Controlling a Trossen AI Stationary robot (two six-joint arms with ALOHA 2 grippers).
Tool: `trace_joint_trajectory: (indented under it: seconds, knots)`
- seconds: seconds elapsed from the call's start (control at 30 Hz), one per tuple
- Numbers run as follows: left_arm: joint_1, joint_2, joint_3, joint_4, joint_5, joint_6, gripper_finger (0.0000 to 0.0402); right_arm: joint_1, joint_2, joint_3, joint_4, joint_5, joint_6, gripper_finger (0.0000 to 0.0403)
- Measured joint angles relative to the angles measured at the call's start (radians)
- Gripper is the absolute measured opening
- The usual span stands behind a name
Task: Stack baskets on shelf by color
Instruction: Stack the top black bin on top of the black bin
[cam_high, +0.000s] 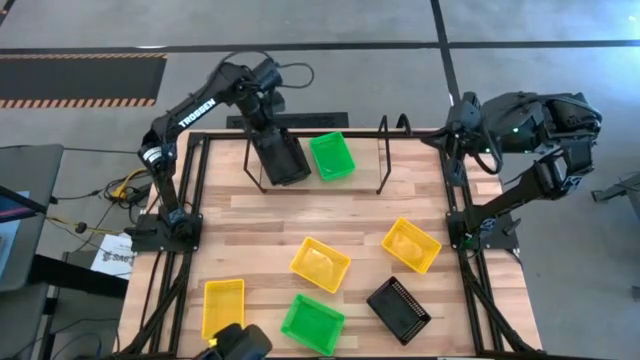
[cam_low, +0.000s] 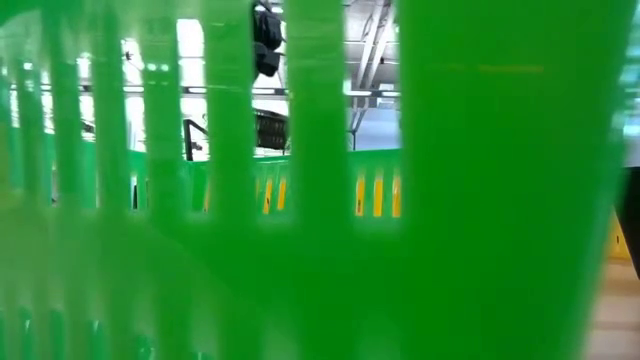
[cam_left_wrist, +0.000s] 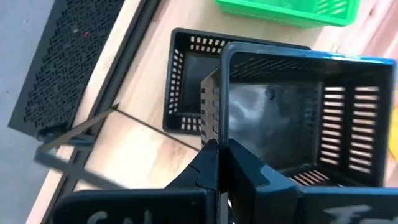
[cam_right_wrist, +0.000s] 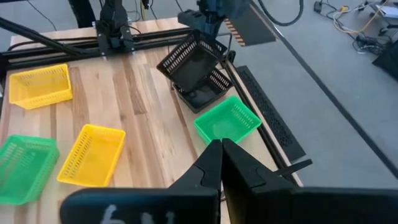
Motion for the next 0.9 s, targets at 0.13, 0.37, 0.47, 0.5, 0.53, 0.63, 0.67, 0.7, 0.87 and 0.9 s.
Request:
trace_joint_trajectory:
  seconds: [0.13,0.37,0.47,0.5,0.53,0.63,0.67,0.7,0.87,0.9]
  knots:
    - [0.011,0.0,-0.02,0.072,0.004,-0.001,0.0,0.0,0.003,0.0,0.0,0.0,0.004,0.0026]
    - [0.015,0.0,-0.023,0.14,0.02,-0.014,0.0,0.0,0.011,0.0,0.0,0.0,0.003,0.0026]
    - [0.018,0.015,-0.023,0.125,0.032,-0.011,0.0,0.0,0.009,0.0,-0.001,0.0,0.003,0.0026]
    - [0.024,0.026,-0.023,0.108,0.034,-0.011,0.0,0.0,0.01,0.0,-0.001,0.0,0.003,0.0026]
    - [0.024,0.038,-0.023,0.099,0.035,-0.011,0.0,0.0,0.011,0.0,0.0,0.0,0.003,0.0026]
    - [0.026,0.078,-0.024,0.078,0.044,-0.002,0.0,0.0,0.01,0.0,0.0,0.0,0.003,0.0026]
    - [0.026,0.088,-0.024,0.077,0.046,-0.001,0.0,0.0,0.01,0.0,-0.001,0.0,0.003,0.0026]
    - [0.026,0.099,-0.024,0.082,0.047,-0.001,0.0,0.0,0.01,0.0,-0.001,0.0,0.003,0.0026]
    - [0.023,0.145,-0.024,0.083,0.046,0.003,0.0,0.0,0.01,0.0,-0.001,0.0,0.003,0.0026]
    - [0.023,0.154,-0.024,0.079,0.046,0.003,0.0,0.0,0.01,0.0,-0.001,0.0,0.003,0.0026]
